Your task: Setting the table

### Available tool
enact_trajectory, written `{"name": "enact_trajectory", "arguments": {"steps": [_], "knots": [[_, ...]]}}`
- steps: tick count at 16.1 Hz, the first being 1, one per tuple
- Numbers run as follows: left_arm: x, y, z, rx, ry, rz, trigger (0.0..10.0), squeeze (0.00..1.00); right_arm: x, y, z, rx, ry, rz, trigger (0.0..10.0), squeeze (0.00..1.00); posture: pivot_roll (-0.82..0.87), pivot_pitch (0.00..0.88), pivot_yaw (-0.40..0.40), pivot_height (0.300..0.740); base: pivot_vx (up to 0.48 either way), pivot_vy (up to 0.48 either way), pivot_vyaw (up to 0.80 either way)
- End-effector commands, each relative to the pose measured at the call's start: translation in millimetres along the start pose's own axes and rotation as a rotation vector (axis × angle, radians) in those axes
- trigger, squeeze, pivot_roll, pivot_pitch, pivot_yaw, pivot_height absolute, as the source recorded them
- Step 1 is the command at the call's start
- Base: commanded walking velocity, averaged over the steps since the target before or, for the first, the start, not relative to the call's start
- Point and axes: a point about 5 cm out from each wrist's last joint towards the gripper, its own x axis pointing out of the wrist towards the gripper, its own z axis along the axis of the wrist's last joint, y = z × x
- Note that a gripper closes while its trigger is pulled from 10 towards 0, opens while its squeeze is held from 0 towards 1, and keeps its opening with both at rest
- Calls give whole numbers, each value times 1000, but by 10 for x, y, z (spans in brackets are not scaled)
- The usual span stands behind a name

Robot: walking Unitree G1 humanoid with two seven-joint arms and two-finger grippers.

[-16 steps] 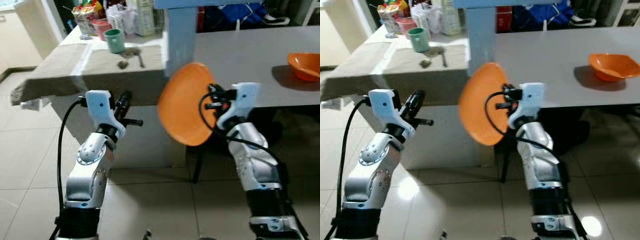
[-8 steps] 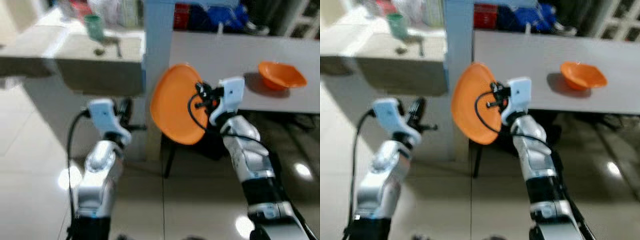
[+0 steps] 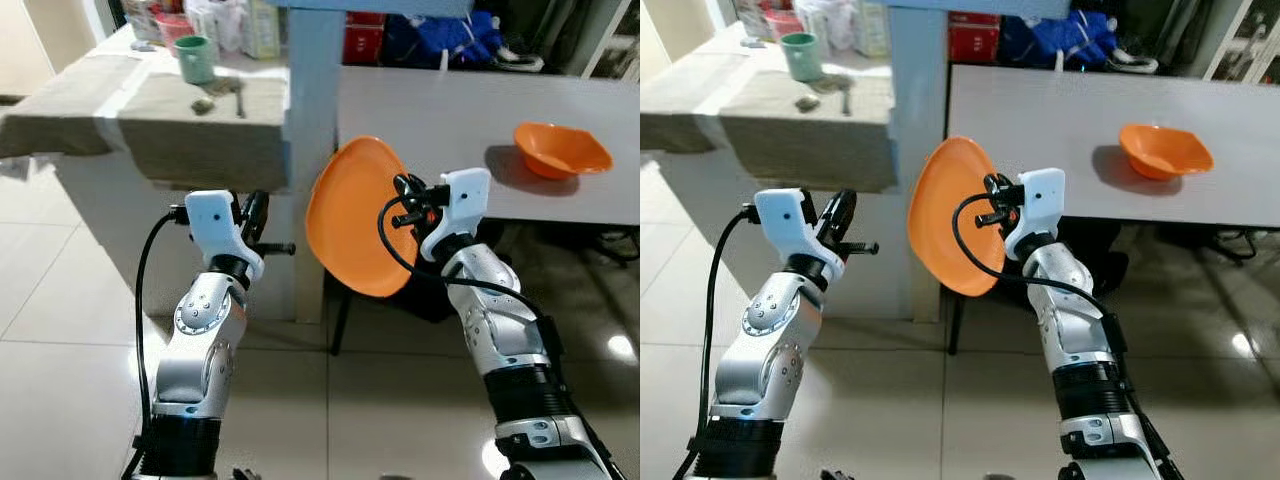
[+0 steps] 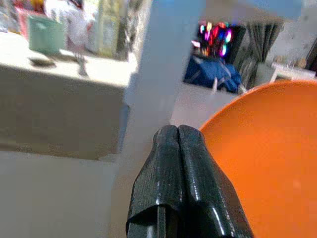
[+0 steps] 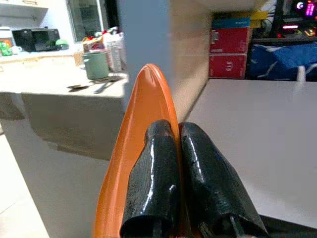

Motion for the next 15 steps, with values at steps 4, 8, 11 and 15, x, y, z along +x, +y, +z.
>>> {"name": "enact_trajectory", "arguments": {"steps": [4,8,11,15], "knots": [[92,-106,12,12,-4,-41,10000,0,-36,-82,124,-27,-70,-38,0,0,-176,0,22,740,0,-446,0],[97,-106,5,24,-2,-48,10000,0,-36,-56,143,-40,-88,-31,0,0,-180,0,37,740,0,-446,0],[128,-120,33,33,-8,-61,10000,0,-32,-62,131,-39,-90,-37,0,0,-181,0,45,740,0,-445,0],[148,-66,12,61,10,-35,10000,0,-68,-49,113,-34,-93,-45,0,0,-186,0,60,740,61,-427,0]]}}
